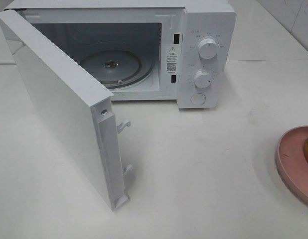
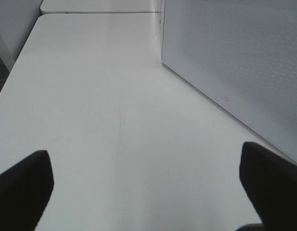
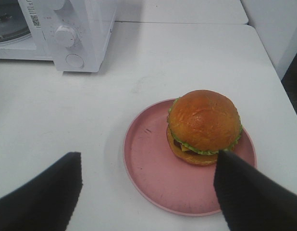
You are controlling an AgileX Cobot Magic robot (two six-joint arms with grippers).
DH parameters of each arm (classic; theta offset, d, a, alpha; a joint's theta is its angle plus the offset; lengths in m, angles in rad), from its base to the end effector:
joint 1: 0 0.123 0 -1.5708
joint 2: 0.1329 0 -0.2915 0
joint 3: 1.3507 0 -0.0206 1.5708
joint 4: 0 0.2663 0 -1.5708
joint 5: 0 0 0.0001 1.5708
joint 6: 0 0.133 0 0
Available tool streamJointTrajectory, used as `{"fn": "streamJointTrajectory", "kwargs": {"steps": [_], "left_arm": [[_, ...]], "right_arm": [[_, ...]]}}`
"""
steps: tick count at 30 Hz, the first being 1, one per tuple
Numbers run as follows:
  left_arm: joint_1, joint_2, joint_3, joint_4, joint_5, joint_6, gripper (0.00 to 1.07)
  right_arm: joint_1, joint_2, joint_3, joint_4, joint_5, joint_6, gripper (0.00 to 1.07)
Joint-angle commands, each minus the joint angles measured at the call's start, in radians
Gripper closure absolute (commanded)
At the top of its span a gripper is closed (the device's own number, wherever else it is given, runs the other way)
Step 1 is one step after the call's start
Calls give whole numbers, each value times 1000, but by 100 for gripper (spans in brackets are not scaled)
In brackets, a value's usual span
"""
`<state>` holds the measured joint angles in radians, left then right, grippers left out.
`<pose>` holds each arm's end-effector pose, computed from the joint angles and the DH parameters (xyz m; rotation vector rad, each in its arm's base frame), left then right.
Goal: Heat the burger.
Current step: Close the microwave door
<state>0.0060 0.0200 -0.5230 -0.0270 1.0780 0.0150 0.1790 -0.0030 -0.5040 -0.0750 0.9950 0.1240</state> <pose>0.0391 -0.0029 0.2703 0.0108 2.0583 -0.0194 0.0431 -0.0007 0.2752 -0.0534 1.9704 0.1093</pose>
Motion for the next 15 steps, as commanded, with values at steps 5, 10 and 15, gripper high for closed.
{"fn": "streamJointTrajectory", "kwargs": {"steps": [5, 10, 15], "left_arm": [[2, 110, -26, -13, -143, -1, 28], [2, 192, -26, -13, -213, -1, 65], [2, 290, -11, -13, -299, -1, 95]], "right_arm": [[-6, -33, 2, -2, 2, -4, 33], [-6, -33, 2, -2, 2, -4, 33], [-6, -33, 2, -2, 2, -4, 33]]}}
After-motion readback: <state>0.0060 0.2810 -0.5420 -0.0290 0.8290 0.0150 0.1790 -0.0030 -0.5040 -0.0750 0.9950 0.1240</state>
